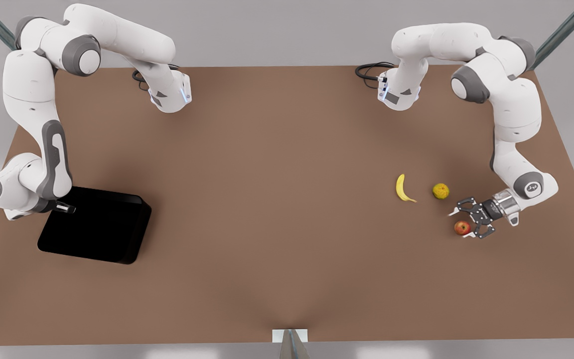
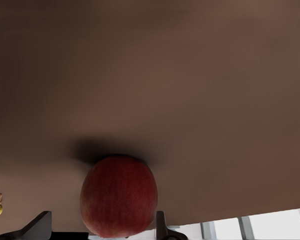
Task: Place the storage box in the middle with the right arm, and place the apple in the storage box with the left arm
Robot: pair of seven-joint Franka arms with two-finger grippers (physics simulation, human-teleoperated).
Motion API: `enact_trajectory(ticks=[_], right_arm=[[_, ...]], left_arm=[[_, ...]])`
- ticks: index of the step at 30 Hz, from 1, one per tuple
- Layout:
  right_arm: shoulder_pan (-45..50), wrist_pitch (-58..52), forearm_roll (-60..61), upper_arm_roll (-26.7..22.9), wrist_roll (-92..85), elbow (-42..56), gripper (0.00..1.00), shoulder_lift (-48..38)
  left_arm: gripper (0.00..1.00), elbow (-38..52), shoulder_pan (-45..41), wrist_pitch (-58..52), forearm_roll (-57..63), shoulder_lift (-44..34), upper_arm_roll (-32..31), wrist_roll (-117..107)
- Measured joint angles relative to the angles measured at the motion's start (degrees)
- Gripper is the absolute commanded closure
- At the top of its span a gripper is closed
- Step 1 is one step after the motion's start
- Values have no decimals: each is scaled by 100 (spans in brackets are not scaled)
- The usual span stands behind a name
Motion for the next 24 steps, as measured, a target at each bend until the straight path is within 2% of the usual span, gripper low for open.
enact_trajectory(ticks=[3, 6, 13, 15, 17, 20, 24], right_arm=[[0, -11, -6, 0, 0, -9, 68, 0], [-1, -20, 0, 5, -9, -9, 78, 0], [9, -46, 29, 18, -54, 8, 79, 0], [18, -107, 55, 44, -75, 27, 79, -14], [30, -212, 47, 62, -110, 79, 79, -43], [80, -256, 33, 93, -181, 79, 79, -118], [191, -345, 33, 537, -193, 112, 79, -307]], left_arm=[[0, 0, 46, 25, -15, 77, 0, 111], [0, 57, 102, 149, -92, 127, 0, 162], [0, 63, 100, 149, -225, 128, -159, 162], [9, 62, 102, 158, -260, 132, -176, 171], [24, 62, 102, 175, -281, 131, -176, 162], [27, 63, 101, 245, -297, 136, -184, 162], [27, 63, 102, 256, -323, 171, -185, 163]])
